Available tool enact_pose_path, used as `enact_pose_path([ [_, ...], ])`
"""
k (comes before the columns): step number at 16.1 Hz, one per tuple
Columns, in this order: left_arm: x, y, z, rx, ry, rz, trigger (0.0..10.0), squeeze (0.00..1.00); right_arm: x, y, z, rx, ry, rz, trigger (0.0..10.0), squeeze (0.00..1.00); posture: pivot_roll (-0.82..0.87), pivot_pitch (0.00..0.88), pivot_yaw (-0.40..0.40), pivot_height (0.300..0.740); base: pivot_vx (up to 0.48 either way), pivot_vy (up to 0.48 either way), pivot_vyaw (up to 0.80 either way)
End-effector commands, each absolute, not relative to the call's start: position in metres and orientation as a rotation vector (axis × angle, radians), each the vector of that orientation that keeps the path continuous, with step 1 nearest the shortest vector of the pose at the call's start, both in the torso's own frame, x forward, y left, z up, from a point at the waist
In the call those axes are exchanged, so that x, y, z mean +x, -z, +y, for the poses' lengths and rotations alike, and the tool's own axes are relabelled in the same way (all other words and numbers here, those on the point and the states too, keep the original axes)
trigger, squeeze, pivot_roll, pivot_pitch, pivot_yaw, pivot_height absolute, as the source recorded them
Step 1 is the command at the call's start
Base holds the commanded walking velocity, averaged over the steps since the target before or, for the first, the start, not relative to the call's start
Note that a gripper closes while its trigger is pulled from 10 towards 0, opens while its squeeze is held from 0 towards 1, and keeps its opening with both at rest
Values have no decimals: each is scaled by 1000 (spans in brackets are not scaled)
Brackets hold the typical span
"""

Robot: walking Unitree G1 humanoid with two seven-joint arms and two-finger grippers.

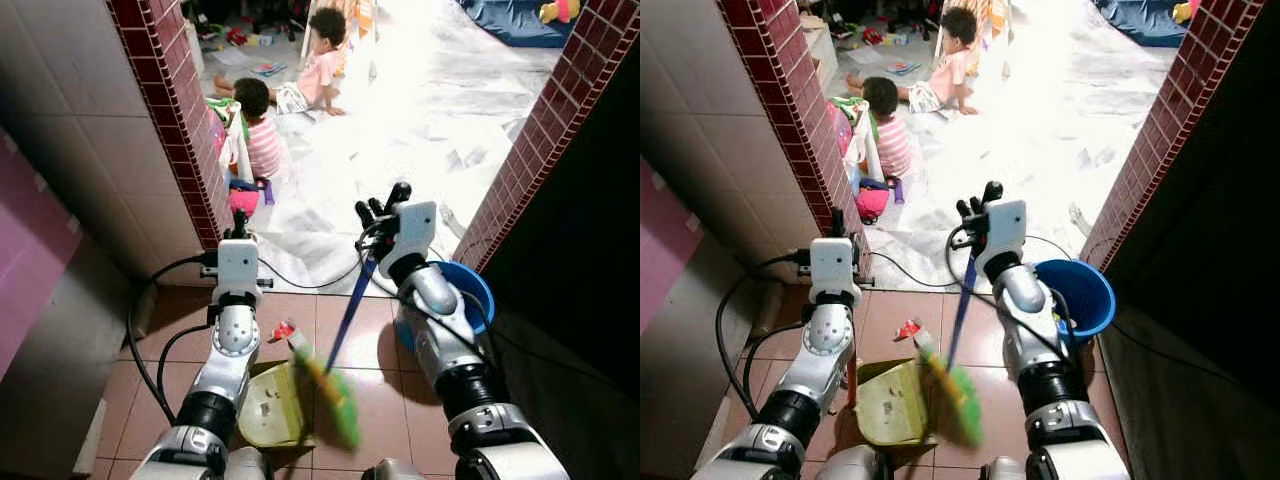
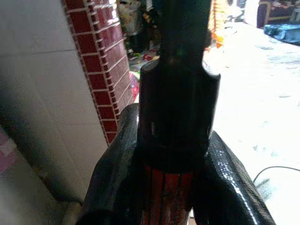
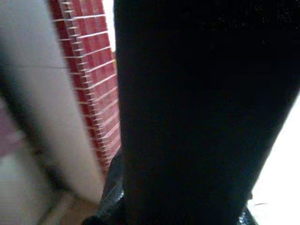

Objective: Sweep floor

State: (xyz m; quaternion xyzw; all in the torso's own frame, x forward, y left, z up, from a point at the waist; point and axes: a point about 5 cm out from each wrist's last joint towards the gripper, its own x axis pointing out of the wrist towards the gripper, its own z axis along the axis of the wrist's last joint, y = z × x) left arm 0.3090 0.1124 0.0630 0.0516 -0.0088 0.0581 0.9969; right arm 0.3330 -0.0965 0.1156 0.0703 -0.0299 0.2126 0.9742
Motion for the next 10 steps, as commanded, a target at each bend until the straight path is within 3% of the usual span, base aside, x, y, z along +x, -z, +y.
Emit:
enact_pose_path([
  [1, 310, -62, 111, 60, -126, -9, 10000, 0, 337, -134, -88, 206, -510, -99, 10000, 0, -45, 0, 18, 740, 0, 0, 0],
  [5, 310, -57, 110, 33, -130, 14, 10000, 0, 342, -158, -89, 284, -581, -137, 10000, 0, -47, 0, 17, 740, 0, 0, 0],
  [10, 309, -50, 108, -14, -96, 64, 10000, 0, 352, -200, -105, 87, -538, -323, 10000, 0, -48, 0, 16, 740, 0, 0, 0],
])
